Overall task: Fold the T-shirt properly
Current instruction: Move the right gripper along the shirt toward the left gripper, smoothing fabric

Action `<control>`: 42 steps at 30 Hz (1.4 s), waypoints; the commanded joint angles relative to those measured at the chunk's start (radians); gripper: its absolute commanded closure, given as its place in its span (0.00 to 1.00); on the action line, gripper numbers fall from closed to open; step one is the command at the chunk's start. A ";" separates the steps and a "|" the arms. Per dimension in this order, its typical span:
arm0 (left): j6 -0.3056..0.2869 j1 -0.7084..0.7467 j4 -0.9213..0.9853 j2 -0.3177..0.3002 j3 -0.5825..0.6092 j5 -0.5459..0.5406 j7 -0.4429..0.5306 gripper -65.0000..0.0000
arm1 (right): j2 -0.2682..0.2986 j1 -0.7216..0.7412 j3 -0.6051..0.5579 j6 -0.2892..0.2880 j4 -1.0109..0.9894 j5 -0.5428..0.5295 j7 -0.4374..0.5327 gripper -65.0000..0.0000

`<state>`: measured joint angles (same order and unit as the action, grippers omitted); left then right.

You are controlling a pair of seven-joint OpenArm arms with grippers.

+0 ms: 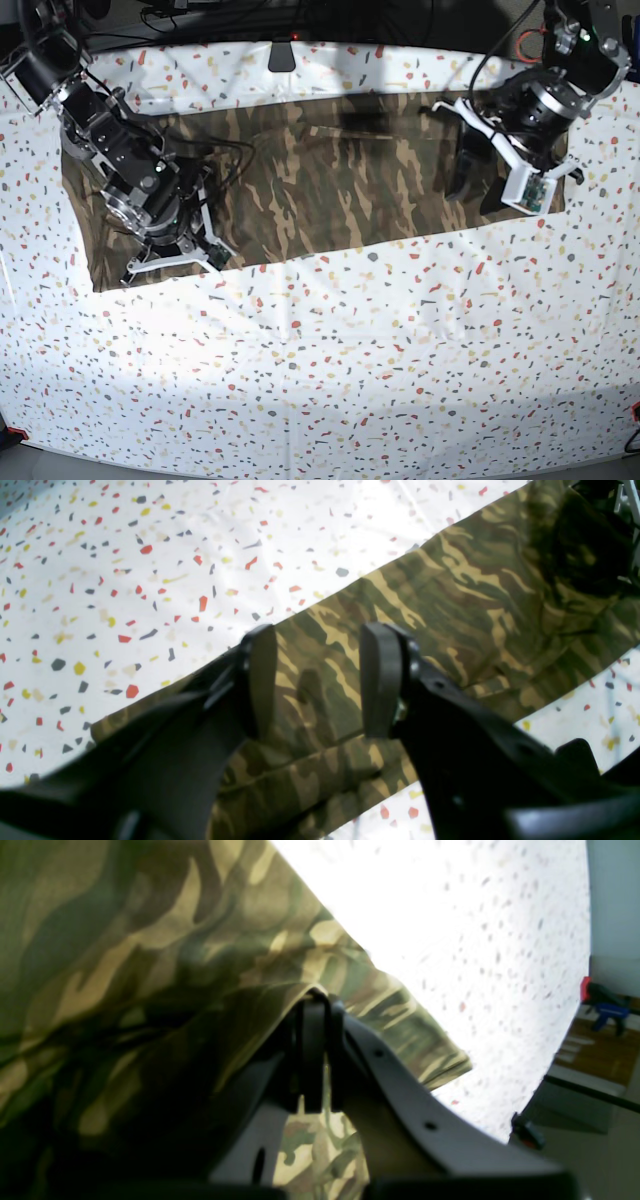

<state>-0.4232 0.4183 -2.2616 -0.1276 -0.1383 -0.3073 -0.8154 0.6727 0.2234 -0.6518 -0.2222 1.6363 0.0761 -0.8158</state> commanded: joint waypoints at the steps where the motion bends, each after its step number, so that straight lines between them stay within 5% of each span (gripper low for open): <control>1: -0.004 0.001 -0.016 -0.003 -0.003 -0.008 0.022 0.59 | 0.014 0.020 0.011 0.031 0.010 0.021 0.006 1.00; 4: -0.006 0.023 -0.015 -0.003 -0.003 -0.008 0.026 0.59 | 0.014 0.020 0.011 0.035 0.010 0.021 0.004 1.00; 6: -0.017 0.040 -0.003 -0.003 -0.003 -0.008 0.035 0.59 | 0.014 0.020 0.011 0.043 0.010 0.011 0.005 0.77; 8: -0.040 0.044 0.030 -0.003 -0.003 -0.008 0.046 0.59 | 0.014 0.021 0.011 0.114 0.010 -0.028 0.007 0.58; 11: -0.045 0.036 0.106 -0.003 -0.003 -0.008 0.055 0.59 | 0.014 0.025 0.011 0.230 0.010 -0.023 0.032 0.43; 16: -0.045 0.025 0.272 -0.003 -0.003 -0.008 0.064 0.59 | 0.011 0.040 0.011 0.362 0.013 0.102 0.041 0.43; 25: -0.045 -0.065 0.591 -0.016 -0.003 0.171 0.200 0.59 | -0.011 0.043 0.011 0.367 0.016 0.104 0.102 0.43; 33: -0.045 -0.244 0.859 -0.112 -0.003 0.177 0.200 0.59 | -0.103 0.043 0.011 0.367 0.025 0.104 0.112 0.43; 42: -0.044 -0.306 0.875 -0.262 -0.003 0.096 0.208 0.59 | -0.224 0.084 0.011 0.365 0.026 0.028 0.111 0.43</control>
<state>-0.4923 0.1070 -1.3903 -0.3775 -0.1375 -0.2474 -0.5552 0.4419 0.2825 -0.6506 0.1280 1.6444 0.0944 -0.7197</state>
